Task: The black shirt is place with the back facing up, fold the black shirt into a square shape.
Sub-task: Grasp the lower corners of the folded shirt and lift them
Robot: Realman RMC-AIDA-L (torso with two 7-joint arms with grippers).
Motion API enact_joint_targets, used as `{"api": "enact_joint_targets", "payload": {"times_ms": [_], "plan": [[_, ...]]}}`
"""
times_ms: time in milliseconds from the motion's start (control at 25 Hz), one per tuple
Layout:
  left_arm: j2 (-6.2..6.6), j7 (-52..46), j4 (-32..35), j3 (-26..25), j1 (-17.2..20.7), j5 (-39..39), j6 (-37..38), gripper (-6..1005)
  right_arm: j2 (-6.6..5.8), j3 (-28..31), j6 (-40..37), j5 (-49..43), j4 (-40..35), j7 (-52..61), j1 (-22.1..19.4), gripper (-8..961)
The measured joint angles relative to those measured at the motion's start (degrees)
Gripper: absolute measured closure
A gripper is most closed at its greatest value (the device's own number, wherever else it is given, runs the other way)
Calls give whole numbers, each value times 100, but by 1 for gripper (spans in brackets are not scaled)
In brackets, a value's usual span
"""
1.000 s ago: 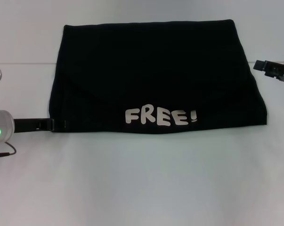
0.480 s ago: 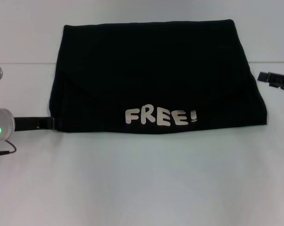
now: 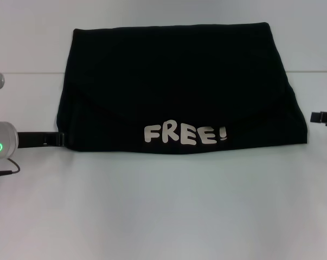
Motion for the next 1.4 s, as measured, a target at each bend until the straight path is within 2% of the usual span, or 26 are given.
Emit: {"api": "enact_joint_targets", "payload": {"times_ms": [240, 640, 1120, 1400], "plan": [[-1, 0, -11, 12, -19, -4, 2, 997, 116, -158, 313, -237, 63, 19, 120, 369], [-1, 0, -8, 75, -58, -4, 10, 998, 425, -470, 912, -246, 75, 54, 273, 381], [7, -1, -17, 74, -69, -4, 10, 997, 511, -580, 1314, -249, 176, 74, 285, 396], [8, -6, -18, 74, -68, -4, 5, 997, 535, -581, 1398, -248, 233, 38, 299, 451]]}}
